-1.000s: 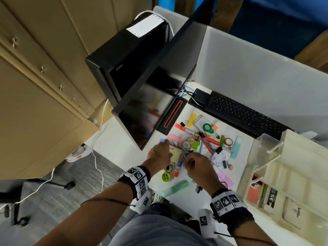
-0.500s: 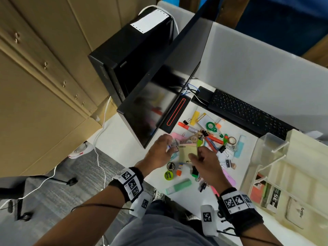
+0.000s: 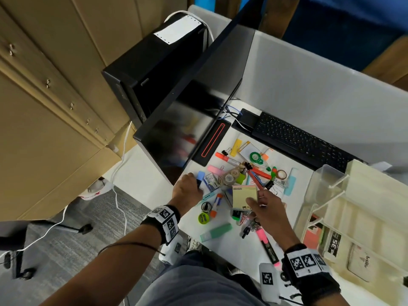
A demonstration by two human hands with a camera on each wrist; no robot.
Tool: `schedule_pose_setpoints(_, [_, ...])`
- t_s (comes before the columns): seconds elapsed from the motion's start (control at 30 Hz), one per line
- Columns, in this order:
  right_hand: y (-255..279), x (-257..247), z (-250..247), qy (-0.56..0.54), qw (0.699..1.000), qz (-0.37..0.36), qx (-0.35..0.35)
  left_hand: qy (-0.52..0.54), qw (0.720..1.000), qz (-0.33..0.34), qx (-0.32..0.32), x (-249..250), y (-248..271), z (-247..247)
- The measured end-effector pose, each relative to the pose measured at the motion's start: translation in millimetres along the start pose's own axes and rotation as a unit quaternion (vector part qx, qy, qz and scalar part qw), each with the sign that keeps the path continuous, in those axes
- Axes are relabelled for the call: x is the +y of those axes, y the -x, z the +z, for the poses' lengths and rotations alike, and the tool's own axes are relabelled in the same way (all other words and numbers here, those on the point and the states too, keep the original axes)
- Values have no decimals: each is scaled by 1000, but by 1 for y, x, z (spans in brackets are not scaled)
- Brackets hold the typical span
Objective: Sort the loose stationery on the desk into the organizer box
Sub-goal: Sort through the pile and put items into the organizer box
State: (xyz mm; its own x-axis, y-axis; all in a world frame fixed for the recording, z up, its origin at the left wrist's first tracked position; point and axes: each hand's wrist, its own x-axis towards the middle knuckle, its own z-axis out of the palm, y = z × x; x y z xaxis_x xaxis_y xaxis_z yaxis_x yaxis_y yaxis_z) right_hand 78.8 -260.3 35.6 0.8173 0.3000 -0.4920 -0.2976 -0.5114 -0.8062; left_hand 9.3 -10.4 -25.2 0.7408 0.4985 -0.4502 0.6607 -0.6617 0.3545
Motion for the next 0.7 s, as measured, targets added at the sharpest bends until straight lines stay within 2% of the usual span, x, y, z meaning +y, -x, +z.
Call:
schedule_pose_setpoints(0.17, [6,1,-15,-11,1000,8,-5,12,1000,20,-6,19,10,-8])
schedule_pose_setpoints(0.3, [20,3,-43,-53,998,27,-13,41,995,89,-5,48,27,-16])
schedule_pose_setpoints(0.47, [52,36,-102,-54,998,21,-16,96,976,188,-55,92,57,-16])
schedule_pose_setpoints(0.6, [93,79,-158,-72,994,57,53,92,944,285,-141,136,78,-2])
schedule_pose_setpoints(0.7, [110,119,-190,-97,981,113,120,90,928,315,-177,167,94,13])
